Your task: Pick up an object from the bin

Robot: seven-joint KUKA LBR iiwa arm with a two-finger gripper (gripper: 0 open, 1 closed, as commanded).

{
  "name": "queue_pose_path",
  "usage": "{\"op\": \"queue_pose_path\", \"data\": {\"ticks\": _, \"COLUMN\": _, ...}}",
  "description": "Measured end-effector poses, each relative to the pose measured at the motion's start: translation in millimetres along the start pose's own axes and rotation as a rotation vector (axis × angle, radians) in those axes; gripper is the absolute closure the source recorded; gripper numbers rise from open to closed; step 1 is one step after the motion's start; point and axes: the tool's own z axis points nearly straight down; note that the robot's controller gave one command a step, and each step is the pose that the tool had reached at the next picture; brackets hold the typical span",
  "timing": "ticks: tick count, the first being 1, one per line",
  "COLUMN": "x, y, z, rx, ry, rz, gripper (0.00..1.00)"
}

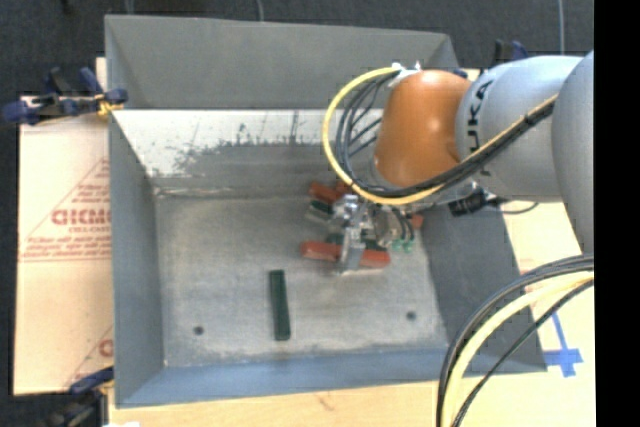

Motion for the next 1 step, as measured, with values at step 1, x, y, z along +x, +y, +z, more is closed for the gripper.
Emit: {"op": "queue_pose_path", "data": {"ticks": 1, "x": -1.7, "y": -0.1, "z": -17.4, "rx": 0.000, "ry": -0.005, "rz": 0.001, "gripper": 1.00}}
